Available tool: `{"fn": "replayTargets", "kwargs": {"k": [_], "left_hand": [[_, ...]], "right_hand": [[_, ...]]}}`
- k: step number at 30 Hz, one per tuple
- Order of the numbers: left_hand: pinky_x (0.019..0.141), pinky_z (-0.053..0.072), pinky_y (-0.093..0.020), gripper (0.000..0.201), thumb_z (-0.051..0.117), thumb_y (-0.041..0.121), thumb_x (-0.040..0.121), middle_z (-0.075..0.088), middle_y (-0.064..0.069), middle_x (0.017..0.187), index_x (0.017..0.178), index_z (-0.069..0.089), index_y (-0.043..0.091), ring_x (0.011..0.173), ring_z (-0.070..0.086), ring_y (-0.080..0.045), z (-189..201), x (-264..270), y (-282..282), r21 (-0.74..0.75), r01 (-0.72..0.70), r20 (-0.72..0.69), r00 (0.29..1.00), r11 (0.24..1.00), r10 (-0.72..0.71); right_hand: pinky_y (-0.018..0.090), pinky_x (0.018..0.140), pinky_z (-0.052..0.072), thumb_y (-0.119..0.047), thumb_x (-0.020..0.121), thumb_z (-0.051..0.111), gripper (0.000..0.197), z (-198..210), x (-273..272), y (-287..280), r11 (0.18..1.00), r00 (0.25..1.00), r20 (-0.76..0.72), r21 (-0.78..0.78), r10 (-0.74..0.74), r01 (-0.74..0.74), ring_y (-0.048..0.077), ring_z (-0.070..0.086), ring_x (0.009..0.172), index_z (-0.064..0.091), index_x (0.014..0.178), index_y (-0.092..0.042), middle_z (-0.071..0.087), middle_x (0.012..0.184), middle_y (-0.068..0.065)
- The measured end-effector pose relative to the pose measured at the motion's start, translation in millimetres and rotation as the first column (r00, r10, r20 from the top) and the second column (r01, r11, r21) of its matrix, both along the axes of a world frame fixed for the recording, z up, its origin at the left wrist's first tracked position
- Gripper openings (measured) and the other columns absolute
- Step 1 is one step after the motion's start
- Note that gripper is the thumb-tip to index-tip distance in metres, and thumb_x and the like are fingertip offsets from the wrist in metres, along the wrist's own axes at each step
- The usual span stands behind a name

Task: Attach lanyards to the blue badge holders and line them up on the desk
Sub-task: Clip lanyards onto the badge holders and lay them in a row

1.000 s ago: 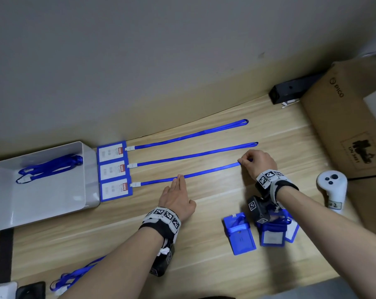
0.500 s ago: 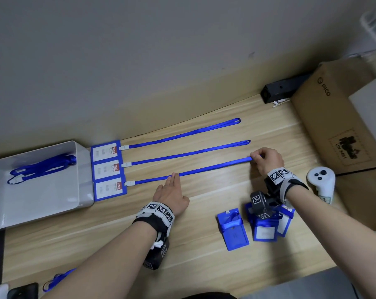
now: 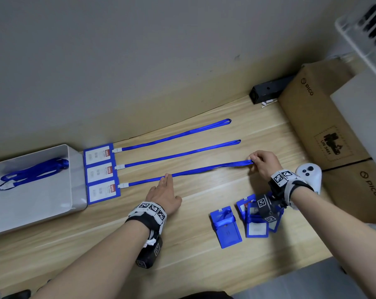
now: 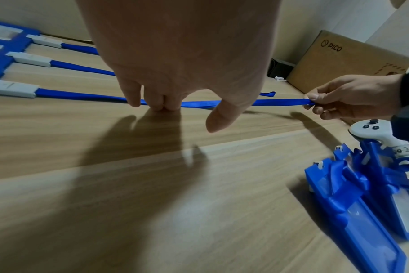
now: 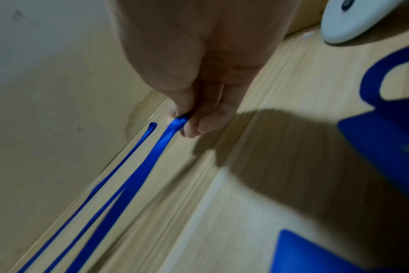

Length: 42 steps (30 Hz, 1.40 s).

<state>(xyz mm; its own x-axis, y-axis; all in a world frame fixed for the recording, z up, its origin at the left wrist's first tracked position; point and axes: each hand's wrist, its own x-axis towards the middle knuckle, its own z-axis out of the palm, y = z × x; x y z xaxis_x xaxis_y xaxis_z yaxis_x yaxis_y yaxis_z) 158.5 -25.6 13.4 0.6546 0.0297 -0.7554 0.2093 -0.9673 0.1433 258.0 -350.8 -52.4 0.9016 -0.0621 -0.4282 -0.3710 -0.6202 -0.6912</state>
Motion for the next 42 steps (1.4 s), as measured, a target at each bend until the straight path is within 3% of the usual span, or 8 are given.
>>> {"fn": "replayTargets", "kwargs": {"k": [4, 15, 21, 24, 27, 29, 36, 42], "left_hand": [[0.114, 0.027, -0.037, 0.08, 0.044, 0.034, 0.095, 0.0, -0.006, 0.165, 0.156, -0.003, 0.015, 0.147, 0.025, -0.027, 0.7, 0.0, -0.1, 0.0, -0.002, 0.003, 1.0, 1.0, 0.002], [0.121, 0.017, -0.041, 0.078, 0.043, 0.033, 0.094, -0.004, -0.001, 0.165, 0.156, -0.002, 0.02, 0.152, 0.01, -0.018, -14.1, 2.3, 12.1, -0.049, 0.014, -0.013, 1.0, 0.999, -0.015], [0.121, 0.017, -0.043, 0.075, 0.044, 0.029, 0.094, 0.0, -0.002, 0.165, 0.155, 0.003, 0.019, 0.152, 0.01, -0.018, -15.3, 3.1, 13.8, -0.078, 0.027, 0.008, 1.0, 0.997, -0.027], [0.113, 0.032, -0.042, 0.066, 0.045, 0.027, 0.094, 0.019, -0.005, 0.162, 0.152, 0.017, 0.017, 0.142, 0.033, -0.028, -9.5, 8.6, 11.7, -0.082, 0.014, 0.03, 0.999, 0.997, -0.011], [0.091, 0.045, -0.04, 0.036, 0.045, 0.028, 0.091, 0.055, -0.008, 0.13, 0.125, 0.047, 0.015, 0.111, 0.054, -0.029, 0.1, 20.5, 8.8, -0.05, 0.028, 0.115, 0.993, 0.998, -0.022], [0.084, 0.044, -0.039, 0.027, 0.044, 0.027, 0.09, 0.06, -0.007, 0.118, 0.112, 0.053, 0.015, 0.103, 0.056, -0.028, 7.8, 25.4, 5.8, -0.034, 0.026, 0.188, 0.982, 0.999, -0.019], [0.096, 0.048, -0.039, 0.038, 0.047, 0.028, 0.09, 0.064, -0.003, 0.125, 0.126, 0.058, 0.022, 0.113, 0.059, -0.025, 9.1, -0.9, -11.9, -0.235, -0.08, 0.142, 0.983, 0.969, 0.115], [0.093, 0.049, -0.029, 0.027, 0.057, 0.024, 0.086, 0.068, -0.004, 0.114, 0.111, 0.068, 0.019, 0.107, 0.062, -0.025, -27.8, -62.2, -49.1, -0.349, -0.119, -0.017, 0.992, 0.93, 0.121]], "right_hand": [[0.042, 0.071, 0.056, 0.003, 0.098, 0.048, 0.034, -6.6, 3.5, 7.5, 0.992, 0.996, -0.01, 0.095, -0.086, 0.087, 0.022, 0.062, 0.057, 0.065, 0.075, -0.016, 0.066, 0.066, 0.01], [0.033, 0.085, 0.055, 0.015, 0.077, 0.052, 0.046, -13.8, 12.2, 10.3, 0.993, 0.998, 0.056, -0.115, -0.024, 0.03, 0.024, 0.069, 0.083, 0.071, 0.071, -0.025, 0.074, 0.082, 0.005], [0.025, 0.078, 0.05, 0.019, 0.071, 0.045, 0.05, -10.5, 12.6, 18.9, 0.987, 0.998, 0.059, -0.152, -0.035, 0.044, 0.022, 0.067, 0.085, 0.074, 0.077, -0.021, 0.073, 0.089, 0.005], [0.028, 0.082, 0.049, 0.017, 0.074, 0.049, 0.044, 0.9, 11.8, 23.7, 0.984, 0.995, 0.097, -0.176, -0.022, 0.039, 0.02, 0.062, 0.086, 0.074, 0.081, -0.018, 0.067, 0.094, 0.004], [0.024, 0.08, 0.043, 0.012, 0.076, 0.053, 0.035, 16.9, 6.2, 32.7, 0.99, 0.989, 0.149, -0.137, 0.004, 0.017, 0.016, 0.058, 0.084, 0.074, 0.086, -0.014, 0.063, 0.096, 0.003], [0.024, 0.078, 0.044, 0.007, 0.078, 0.058, 0.03, 25.5, -2.6, 41.5, 0.993, 0.986, 0.152, -0.102, 0.065, -0.05, 0.015, 0.058, 0.078, 0.072, 0.084, -0.018, 0.065, 0.092, 0.001], [0.024, 0.069, 0.043, -0.027, 0.083, 0.072, 0.01, 47.6, -60.6, 69.6, 0.867, 0.871, -0.034, -0.082, 0.491, -0.492, 0.005, 0.055, 0.063, 0.068, 0.075, -0.031, 0.072, 0.083, -0.006], [0.035, 0.089, 0.052, -0.019, 0.081, 0.058, 0.037, 40.1, -118.9, 84.0, 0.663, 0.703, -0.292, -0.238, 0.649, -0.71, 0.02, 0.062, 0.105, 0.067, 0.112, -0.036, 0.066, 0.116, -0.008]]}}
